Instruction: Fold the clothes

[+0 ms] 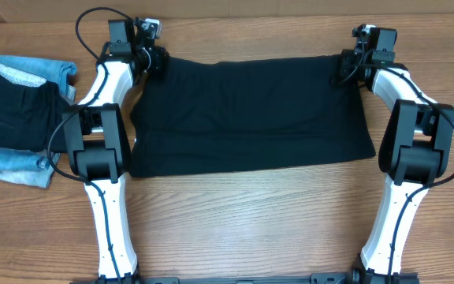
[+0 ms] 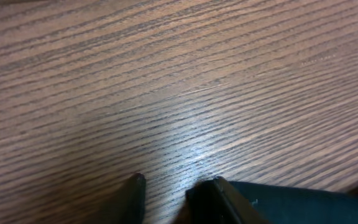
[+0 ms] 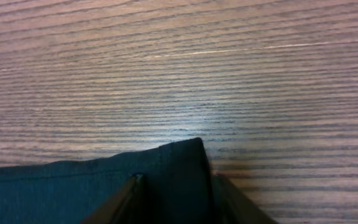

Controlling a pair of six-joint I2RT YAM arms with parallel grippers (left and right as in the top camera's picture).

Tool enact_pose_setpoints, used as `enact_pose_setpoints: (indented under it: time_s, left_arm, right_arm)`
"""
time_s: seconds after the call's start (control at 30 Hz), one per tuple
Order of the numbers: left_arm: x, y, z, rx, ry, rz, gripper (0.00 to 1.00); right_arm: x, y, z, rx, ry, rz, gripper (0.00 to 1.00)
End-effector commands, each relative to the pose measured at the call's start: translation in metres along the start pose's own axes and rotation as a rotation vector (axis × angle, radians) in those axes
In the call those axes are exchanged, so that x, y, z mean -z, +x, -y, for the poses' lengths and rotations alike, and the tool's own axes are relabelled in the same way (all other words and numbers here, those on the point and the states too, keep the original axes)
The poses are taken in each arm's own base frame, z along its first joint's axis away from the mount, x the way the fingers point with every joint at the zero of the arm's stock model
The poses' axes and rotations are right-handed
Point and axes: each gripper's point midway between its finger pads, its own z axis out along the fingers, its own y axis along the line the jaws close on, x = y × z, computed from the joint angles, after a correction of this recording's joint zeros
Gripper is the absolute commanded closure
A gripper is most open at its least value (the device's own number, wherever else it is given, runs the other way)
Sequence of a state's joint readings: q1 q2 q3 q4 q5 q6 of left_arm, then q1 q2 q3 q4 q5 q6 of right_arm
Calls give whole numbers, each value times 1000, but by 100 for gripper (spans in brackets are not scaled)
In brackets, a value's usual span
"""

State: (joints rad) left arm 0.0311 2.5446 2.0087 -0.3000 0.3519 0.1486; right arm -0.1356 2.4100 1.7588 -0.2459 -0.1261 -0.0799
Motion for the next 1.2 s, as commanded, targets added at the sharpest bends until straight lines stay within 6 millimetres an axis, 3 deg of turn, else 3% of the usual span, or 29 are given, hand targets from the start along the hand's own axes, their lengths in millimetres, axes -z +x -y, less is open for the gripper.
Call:
enact_pose_setpoints:
  time_s: [0.0,0.07,0.17,0.47,0.63,0.77,0.87,0.9,1.03,1.1,1.17]
  left_arm:
    - [-1,-11,5,-5,16,23,79]
    - [2,-17,5,-8,15,30,88]
    - [6,-24,5,-9,14,32,94]
    - [15,-40,6,-13,12,44,96]
    - [12,-27,7,-3,16,-3,59]
    - [12,-4,9,-44,25,-90,49]
    - [14,9,11,-47,35,-140,49]
    - [14,9,11,-54,36,-143,51]
    - [14,8,11,-56,35,-136,84]
    - [15,3,11,-59,33,-127,96]
    - [20,-4,10,-61,29,-114,96]
  right_arm:
    - [-11,18,-4,-3,-15,-37,67]
    - [-11,16,-4,-1,-15,-26,76]
    - [-11,11,-4,1,-14,-13,96]
    - [-1,-6,-5,5,-14,20,96]
    - [0,-5,-5,1,-15,12,96]
    - [0,0,-5,-1,-14,-6,96]
    - [0,2,-5,-3,-14,-17,96]
    - [0,2,-5,-3,-14,-17,96]
    - [0,2,-5,-3,-14,-16,96]
    - [0,0,-5,-2,-14,-9,96]
    - [0,-1,-5,-1,-14,-5,96]
